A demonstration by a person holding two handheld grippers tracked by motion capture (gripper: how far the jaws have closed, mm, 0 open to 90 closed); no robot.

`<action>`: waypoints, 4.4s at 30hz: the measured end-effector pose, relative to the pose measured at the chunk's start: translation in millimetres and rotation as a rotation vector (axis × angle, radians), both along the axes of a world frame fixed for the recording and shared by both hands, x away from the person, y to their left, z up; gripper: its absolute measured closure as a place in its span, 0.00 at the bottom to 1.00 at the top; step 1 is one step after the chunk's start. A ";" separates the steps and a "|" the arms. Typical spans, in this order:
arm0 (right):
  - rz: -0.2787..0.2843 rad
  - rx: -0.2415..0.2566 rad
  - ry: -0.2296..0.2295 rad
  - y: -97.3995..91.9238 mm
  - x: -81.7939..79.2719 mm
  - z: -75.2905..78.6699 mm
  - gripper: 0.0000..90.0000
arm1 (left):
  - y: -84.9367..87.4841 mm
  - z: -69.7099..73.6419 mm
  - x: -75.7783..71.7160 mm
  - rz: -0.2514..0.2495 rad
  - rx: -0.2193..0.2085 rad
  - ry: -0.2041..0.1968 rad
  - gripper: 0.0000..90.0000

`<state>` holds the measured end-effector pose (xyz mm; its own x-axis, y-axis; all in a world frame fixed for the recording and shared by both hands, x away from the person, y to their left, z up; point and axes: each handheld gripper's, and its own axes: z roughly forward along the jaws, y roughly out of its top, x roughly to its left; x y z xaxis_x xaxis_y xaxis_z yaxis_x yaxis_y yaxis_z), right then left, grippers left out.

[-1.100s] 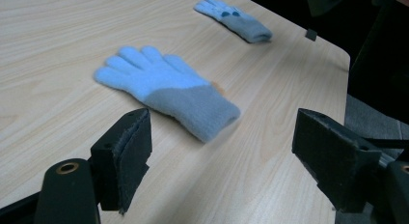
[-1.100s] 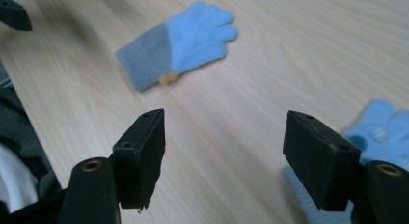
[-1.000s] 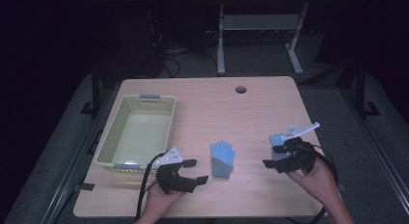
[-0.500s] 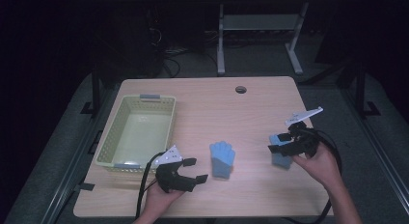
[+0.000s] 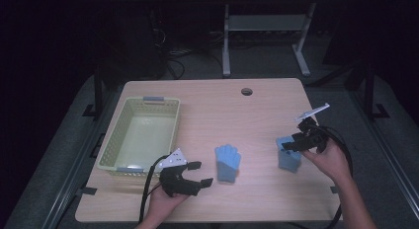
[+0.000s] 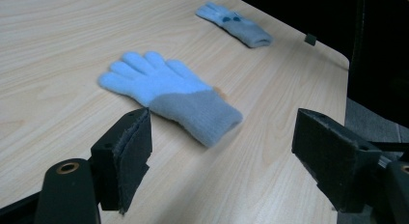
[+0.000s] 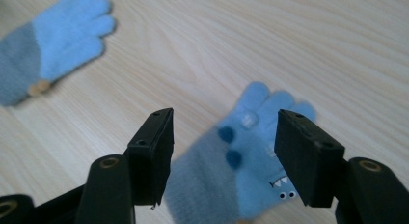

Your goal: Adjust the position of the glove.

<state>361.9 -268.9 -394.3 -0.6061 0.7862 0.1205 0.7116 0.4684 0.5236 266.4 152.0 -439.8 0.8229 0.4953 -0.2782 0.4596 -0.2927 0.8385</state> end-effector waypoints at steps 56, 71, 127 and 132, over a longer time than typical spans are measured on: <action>-0.010 -0.118 0.035 25.7 -10.0 5.7 0.91 | -2.5 0.8 -4.4 0.001 -0.003 -0.023 0.25; 0.184 -0.100 0.005 117.2 -13.0 25.7 0.91 | 1.5 2.7 -4.7 0.011 -0.002 -0.029 0.25; 0.233 -0.008 0.106 185.4 -18.8 -6.3 0.90 | 7.4 6.4 -4.4 0.038 -0.013 -0.058 0.25; 0.233 -0.019 0.120 188.6 -19.1 -12.1 0.89 | 7.8 6.9 -4.7 0.042 -0.012 -0.054 0.25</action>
